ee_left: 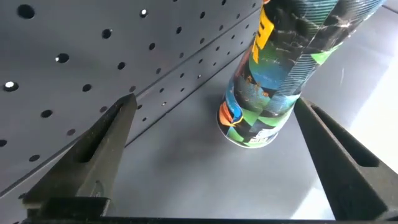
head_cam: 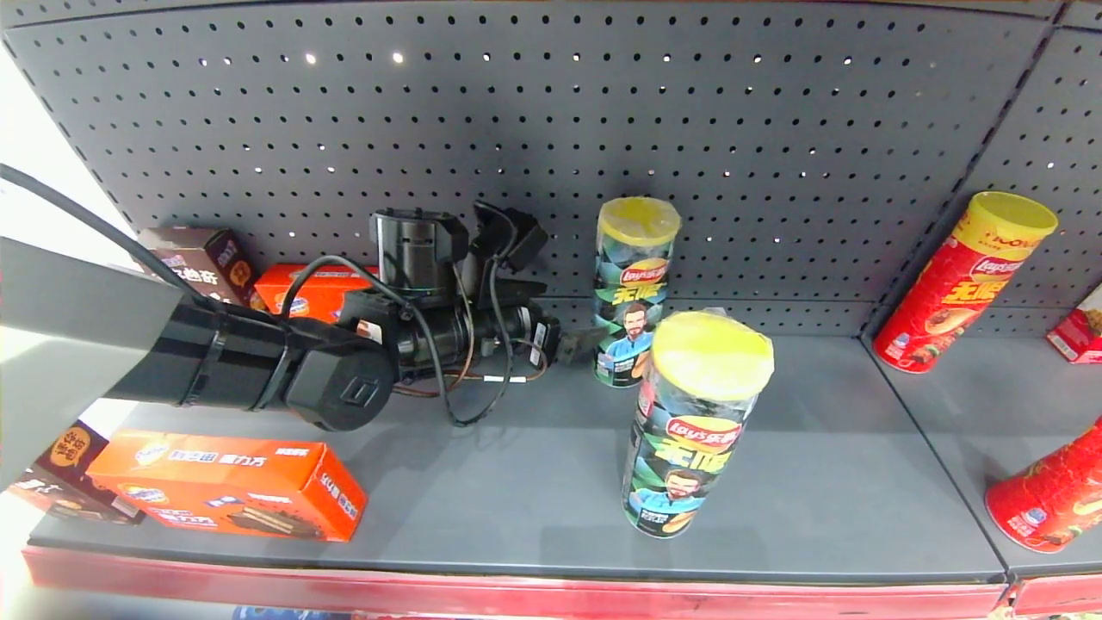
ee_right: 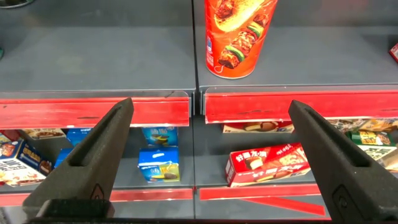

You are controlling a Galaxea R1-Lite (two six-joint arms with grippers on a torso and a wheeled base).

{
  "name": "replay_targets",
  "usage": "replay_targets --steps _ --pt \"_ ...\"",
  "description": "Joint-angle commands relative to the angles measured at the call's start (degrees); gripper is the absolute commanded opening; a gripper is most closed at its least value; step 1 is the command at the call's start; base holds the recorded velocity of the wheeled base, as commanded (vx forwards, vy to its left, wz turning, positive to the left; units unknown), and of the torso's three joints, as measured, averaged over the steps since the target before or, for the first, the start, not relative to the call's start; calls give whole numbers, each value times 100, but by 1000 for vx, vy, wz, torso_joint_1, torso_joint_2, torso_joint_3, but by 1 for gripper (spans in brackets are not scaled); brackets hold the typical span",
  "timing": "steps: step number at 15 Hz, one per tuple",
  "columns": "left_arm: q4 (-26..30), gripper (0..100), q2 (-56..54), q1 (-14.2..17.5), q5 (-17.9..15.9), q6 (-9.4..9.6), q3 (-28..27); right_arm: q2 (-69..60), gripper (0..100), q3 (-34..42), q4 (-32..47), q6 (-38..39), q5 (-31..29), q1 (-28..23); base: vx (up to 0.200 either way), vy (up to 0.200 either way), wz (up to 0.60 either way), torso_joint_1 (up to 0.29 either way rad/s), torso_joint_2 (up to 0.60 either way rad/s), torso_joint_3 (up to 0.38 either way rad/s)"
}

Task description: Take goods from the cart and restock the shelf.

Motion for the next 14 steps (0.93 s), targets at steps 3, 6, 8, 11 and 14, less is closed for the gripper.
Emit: replay_targets --steps 3,6,8,11,14 --pt "2 100 1 28 17 -1 29 7 100 0 -3 -1 1 0 0 0 0 0 0 0" --pt "-7 100 -7 28 228 -1 46 7 100 0 -3 -1 1 0 0 0 0 0 0 0" --pt "-7 100 -16 19 439 8 90 7 100 0 6 -1 1 0 0 0 0 0 0 0" --pt "-25 100 -438 -33 527 61 424 7 100 0 6 -1 1 0 0 0 0 0 0 0" --pt "-25 100 -684 -104 1133 263 741 7 100 0 -3 -1 1 0 0 0 0 0 0 0"
